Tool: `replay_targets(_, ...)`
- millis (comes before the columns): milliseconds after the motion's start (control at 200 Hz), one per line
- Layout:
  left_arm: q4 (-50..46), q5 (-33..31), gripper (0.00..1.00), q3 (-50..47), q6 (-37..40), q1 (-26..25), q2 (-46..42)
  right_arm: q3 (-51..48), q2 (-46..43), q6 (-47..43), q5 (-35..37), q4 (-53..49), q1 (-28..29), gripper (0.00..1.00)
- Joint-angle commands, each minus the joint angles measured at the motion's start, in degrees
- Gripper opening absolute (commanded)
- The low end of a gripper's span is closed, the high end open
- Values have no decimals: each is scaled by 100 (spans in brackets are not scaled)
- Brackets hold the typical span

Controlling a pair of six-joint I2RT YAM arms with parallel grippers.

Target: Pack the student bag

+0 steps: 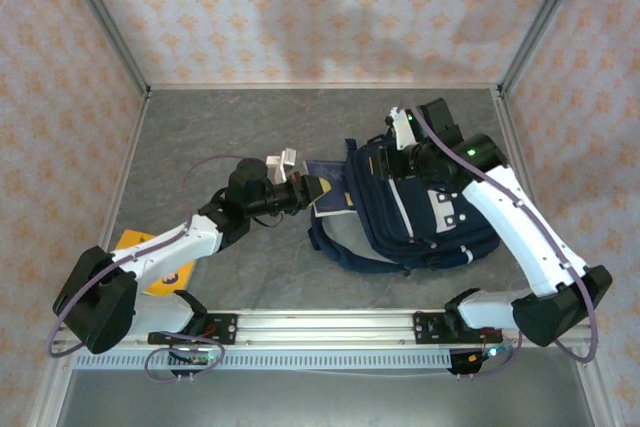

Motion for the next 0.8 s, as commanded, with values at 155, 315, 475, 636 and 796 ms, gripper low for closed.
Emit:
replay_targets(155,1303,119,0,379,-178,-237,91,332,398,493,482,-594,797,45)
replay_targets(315,1283,57,0,319,-169,-254,21,294,699,627,637,-460,959,45)
replay_targets(475,1262,31,0,300,-156,-269,-9,293,996,658,619,-360,1047,46)
replay_targets(636,1329,13,0,310,-145,-291,11,298,1315,563,914,-511,1139,35)
replay_targets(796,1145,-44,0,262,-26,-292,-43,487,1348,232,1320,-787,1132,0)
